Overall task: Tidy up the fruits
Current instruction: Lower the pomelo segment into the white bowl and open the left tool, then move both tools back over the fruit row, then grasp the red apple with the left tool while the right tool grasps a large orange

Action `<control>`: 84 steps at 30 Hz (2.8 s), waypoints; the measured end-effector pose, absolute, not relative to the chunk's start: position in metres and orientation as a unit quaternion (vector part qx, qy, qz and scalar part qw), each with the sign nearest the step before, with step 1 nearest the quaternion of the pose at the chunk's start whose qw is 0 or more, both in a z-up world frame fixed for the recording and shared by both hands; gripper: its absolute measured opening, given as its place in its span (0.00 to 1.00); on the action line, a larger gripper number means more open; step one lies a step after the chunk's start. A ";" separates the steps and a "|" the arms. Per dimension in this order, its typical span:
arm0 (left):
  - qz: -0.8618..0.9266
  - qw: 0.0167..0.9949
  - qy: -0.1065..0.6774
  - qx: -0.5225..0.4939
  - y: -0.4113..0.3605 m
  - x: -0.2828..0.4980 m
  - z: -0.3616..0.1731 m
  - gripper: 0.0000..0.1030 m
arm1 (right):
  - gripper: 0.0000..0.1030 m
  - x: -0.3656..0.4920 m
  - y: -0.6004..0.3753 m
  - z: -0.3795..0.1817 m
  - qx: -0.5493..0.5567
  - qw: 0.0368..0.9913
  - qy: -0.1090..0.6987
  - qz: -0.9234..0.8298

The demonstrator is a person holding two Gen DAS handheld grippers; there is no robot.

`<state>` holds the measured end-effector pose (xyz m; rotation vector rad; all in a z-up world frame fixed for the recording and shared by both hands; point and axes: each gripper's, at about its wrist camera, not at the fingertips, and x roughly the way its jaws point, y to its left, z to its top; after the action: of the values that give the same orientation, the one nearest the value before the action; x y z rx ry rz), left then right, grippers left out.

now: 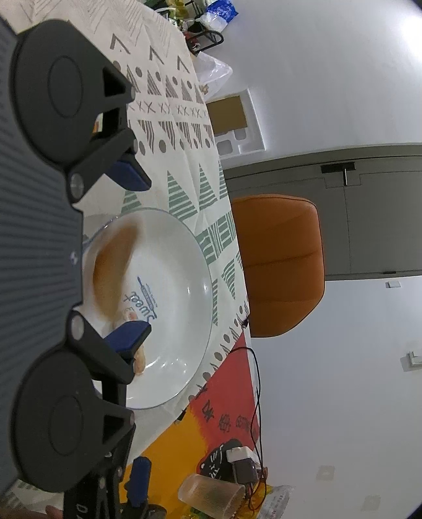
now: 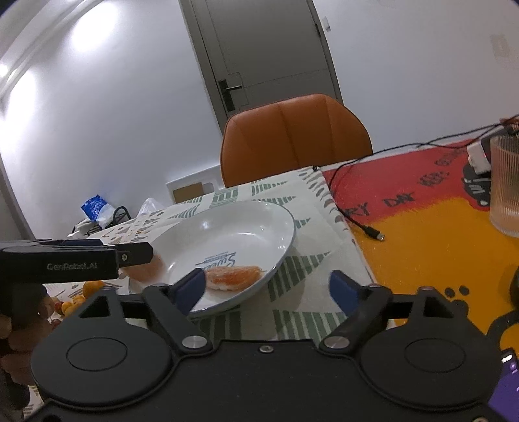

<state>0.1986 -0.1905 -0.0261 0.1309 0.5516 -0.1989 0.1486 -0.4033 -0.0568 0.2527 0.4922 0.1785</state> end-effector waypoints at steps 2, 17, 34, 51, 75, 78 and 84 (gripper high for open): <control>-0.094 0.955 0.272 0.067 -0.187 0.197 -0.025 0.84 | 0.91 0.149 -0.402 -0.058 0.130 0.957 0.243 0.092; -0.036 0.962 0.270 0.037 -0.135 0.182 -0.024 0.88 | 1.00 0.150 -0.379 -0.053 0.136 0.954 0.249 0.095; 0.000 0.963 0.267 -0.034 -0.067 0.156 -0.020 0.95 | 1.00 0.150 -0.335 -0.047 0.110 0.955 0.249 0.121; 0.012 0.956 0.285 -0.077 -0.014 0.132 -0.031 1.00 | 1.00 0.144 -0.281 -0.039 0.076 0.952 0.238 0.178; 0.005 0.951 0.297 -0.085 0.005 0.117 -0.055 0.86 | 0.81 0.138 -0.231 -0.041 0.024 0.939 0.250 0.234; 0.000 0.950 0.300 -0.089 0.006 0.119 -0.059 0.79 | 0.72 0.142 -0.226 -0.044 0.022 0.934 0.262 0.243; -0.008 0.946 0.309 -0.097 0.008 0.127 -0.067 0.62 | 0.59 0.146 -0.214 -0.049 0.011 0.926 0.274 0.258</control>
<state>0.1272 0.0077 -0.0666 -0.1976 0.6288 -0.0168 0.1455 -0.2142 -0.0493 0.0219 0.5627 0.5282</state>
